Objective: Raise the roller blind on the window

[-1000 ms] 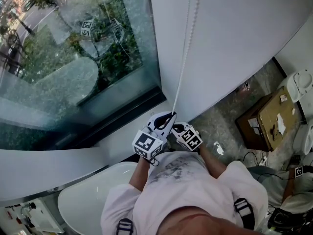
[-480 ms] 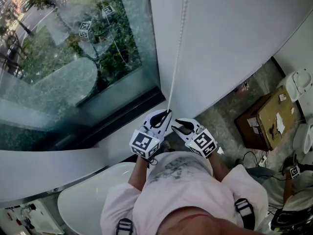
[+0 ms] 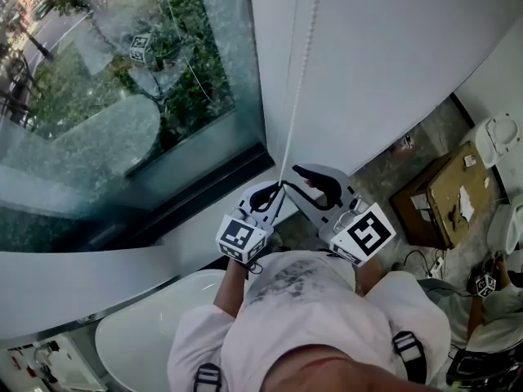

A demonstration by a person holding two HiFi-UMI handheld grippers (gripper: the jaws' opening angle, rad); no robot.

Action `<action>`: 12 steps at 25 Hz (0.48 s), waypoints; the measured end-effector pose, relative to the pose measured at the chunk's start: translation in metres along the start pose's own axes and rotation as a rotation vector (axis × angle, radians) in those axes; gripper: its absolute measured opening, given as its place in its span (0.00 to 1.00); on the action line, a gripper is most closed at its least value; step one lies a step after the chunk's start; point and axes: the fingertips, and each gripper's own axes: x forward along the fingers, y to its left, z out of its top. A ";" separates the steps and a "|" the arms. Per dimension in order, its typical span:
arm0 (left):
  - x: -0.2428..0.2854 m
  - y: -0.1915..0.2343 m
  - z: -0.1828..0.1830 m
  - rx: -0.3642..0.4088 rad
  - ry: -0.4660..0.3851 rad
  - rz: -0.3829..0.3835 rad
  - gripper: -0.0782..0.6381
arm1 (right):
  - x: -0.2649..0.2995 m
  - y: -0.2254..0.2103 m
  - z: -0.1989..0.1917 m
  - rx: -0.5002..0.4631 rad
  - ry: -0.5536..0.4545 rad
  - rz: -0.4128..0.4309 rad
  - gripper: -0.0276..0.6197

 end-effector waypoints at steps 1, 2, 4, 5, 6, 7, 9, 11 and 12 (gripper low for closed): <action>-0.001 -0.001 0.000 0.000 -0.002 -0.001 0.13 | 0.002 0.000 0.010 -0.004 -0.021 -0.002 0.31; -0.002 -0.001 0.000 0.001 -0.003 -0.003 0.13 | 0.004 -0.001 0.020 -0.008 -0.041 -0.003 0.30; -0.002 -0.002 0.001 0.005 -0.004 -0.006 0.13 | 0.009 -0.003 0.037 -0.021 -0.076 -0.009 0.29; -0.002 -0.003 0.000 0.006 -0.004 -0.008 0.13 | 0.010 -0.005 0.044 -0.030 -0.088 -0.015 0.28; -0.001 -0.003 0.000 0.008 -0.003 -0.010 0.13 | 0.012 -0.008 0.050 -0.040 -0.095 -0.023 0.27; -0.001 -0.004 0.000 0.009 -0.002 -0.013 0.13 | 0.013 -0.010 0.053 -0.049 -0.095 -0.033 0.25; 0.000 -0.007 -0.001 0.011 -0.002 -0.019 0.13 | 0.017 -0.013 0.056 -0.066 -0.072 -0.053 0.20; 0.000 -0.009 -0.001 0.010 -0.002 -0.026 0.13 | 0.021 -0.013 0.054 -0.066 -0.047 -0.063 0.15; 0.000 -0.010 -0.002 0.008 -0.002 -0.029 0.13 | 0.022 -0.013 0.053 -0.058 -0.043 -0.061 0.14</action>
